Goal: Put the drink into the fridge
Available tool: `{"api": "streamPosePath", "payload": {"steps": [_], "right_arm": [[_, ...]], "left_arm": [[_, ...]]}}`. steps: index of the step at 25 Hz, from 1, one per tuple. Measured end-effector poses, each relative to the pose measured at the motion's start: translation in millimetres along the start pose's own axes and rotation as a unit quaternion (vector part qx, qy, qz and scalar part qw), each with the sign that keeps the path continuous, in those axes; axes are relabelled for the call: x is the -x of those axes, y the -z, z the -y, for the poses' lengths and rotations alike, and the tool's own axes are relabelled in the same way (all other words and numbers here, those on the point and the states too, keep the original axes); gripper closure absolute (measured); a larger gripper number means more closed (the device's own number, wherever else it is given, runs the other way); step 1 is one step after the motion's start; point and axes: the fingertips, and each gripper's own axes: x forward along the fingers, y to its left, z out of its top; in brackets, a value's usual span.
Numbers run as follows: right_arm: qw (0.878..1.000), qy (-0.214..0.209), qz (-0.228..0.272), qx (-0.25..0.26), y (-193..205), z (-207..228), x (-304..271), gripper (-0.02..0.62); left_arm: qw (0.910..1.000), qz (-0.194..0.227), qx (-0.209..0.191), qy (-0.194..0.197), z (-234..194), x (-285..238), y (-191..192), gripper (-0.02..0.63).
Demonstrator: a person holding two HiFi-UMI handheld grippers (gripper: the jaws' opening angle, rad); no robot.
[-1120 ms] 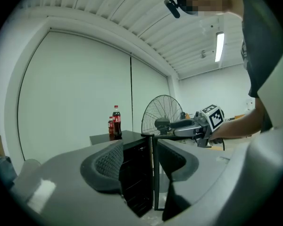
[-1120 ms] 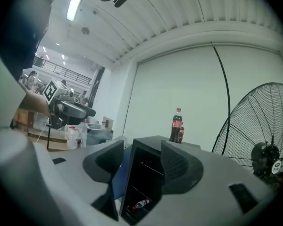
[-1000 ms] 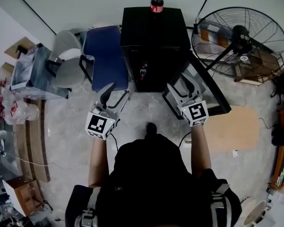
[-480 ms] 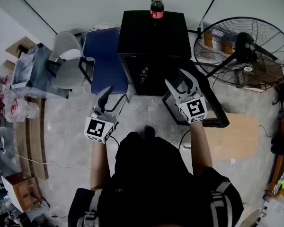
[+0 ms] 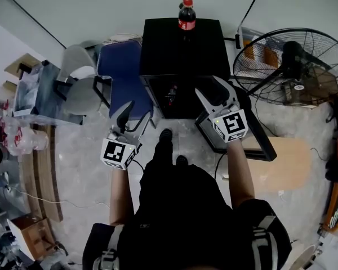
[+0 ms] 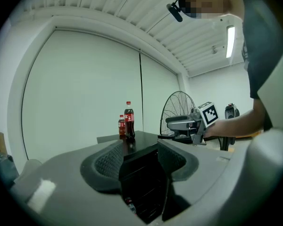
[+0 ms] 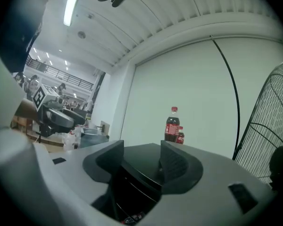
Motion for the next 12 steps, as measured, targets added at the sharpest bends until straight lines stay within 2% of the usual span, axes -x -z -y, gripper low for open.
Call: {"api": "streamPosePath", "payload": {"steps": [12], "right_arm": [[0.998,0.044,0.013,-0.039,3.5,44.0,-57.7,0.344]], "left_arm": [[0.9991,-0.003,-0.005,0.043,-54.2,-60.0,4.9,0.379]]}}
